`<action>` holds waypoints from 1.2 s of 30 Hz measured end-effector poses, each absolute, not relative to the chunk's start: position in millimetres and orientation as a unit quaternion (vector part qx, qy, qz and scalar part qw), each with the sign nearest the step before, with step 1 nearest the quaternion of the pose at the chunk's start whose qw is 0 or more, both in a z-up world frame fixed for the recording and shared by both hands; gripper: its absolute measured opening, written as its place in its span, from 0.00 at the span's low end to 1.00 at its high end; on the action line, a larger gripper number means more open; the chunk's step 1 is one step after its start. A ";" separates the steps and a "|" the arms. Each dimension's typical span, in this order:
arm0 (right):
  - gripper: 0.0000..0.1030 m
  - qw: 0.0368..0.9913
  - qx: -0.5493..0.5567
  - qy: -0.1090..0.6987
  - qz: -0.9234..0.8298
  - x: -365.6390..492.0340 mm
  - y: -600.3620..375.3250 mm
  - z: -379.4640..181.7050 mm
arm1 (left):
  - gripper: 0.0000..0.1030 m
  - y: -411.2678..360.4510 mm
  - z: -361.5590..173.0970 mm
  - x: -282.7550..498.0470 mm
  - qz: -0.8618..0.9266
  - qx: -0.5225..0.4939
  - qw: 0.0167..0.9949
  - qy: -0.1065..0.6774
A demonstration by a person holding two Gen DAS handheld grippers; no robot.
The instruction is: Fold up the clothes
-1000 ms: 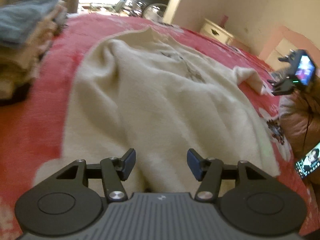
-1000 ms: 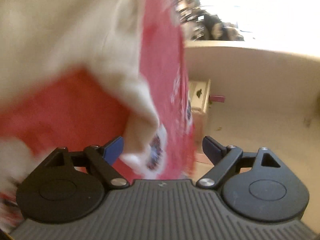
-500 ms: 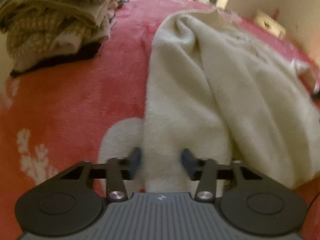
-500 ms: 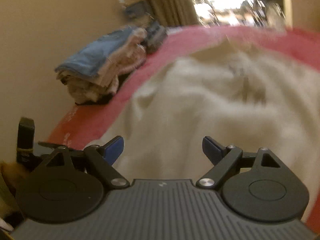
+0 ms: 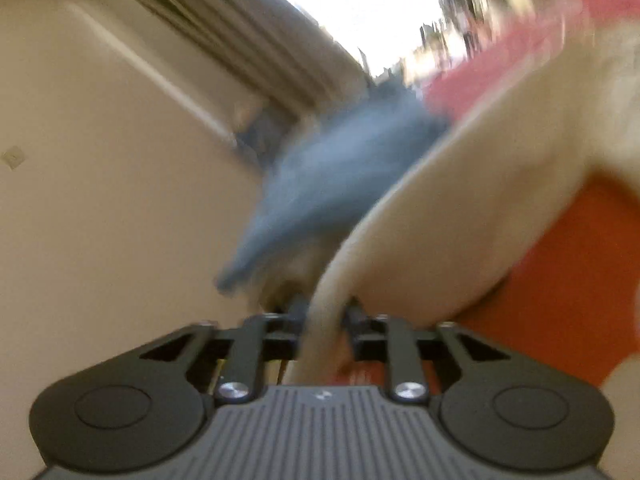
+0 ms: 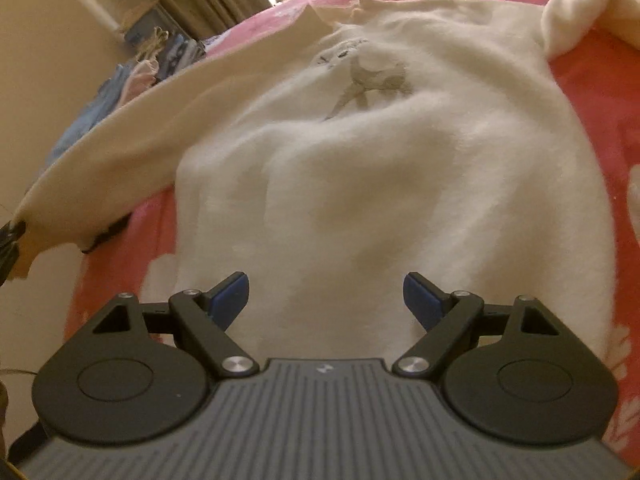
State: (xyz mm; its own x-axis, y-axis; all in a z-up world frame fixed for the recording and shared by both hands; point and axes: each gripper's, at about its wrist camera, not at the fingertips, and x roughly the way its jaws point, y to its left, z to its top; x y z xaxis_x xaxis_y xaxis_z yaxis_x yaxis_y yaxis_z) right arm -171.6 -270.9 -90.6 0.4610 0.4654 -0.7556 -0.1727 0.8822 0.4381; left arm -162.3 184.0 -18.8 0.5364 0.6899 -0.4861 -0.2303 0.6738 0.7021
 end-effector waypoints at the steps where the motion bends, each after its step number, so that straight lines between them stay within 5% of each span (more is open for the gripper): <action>1: 0.82 0.840 0.154 0.484 0.188 -172.0 -270.8 -91.9 | 0.32 192.1 -29.7 -156.6 0.276 0.283 0.817 0.420; 6: 0.82 0.842 0.153 0.482 0.186 -171.0 -267.5 -89.3 | 0.40 220.1 -22.8 -172.2 0.266 0.133 0.837 0.459; 15: 0.82 0.858 0.175 0.448 0.177 -191.5 -307.7 -81.6 | 0.51 187.9 56.4 -233.8 0.175 -0.025 0.908 0.379; 21: 0.82 0.880 0.196 0.422 0.097 -226.7 -378.9 -71.9 | 0.53 112.4 1.7 -232.9 -0.067 -0.182 0.868 0.458; 27: 0.81 0.840 0.325 0.433 0.033 -251.0 -445.3 -100.7 | 0.43 58.9 -72.3 -221.0 -0.109 -0.213 0.820 0.520; 30: 0.72 0.822 0.355 0.442 0.056 -250.4 -446.3 -115.5 | 0.39 57.6 -91.6 -217.3 -0.105 -0.248 0.806 0.526; 36: 0.44 0.831 0.269 0.473 0.113 -226.9 -405.2 -126.5 | 0.12 53.6 -116.8 -205.9 -0.081 -0.288 0.799 0.522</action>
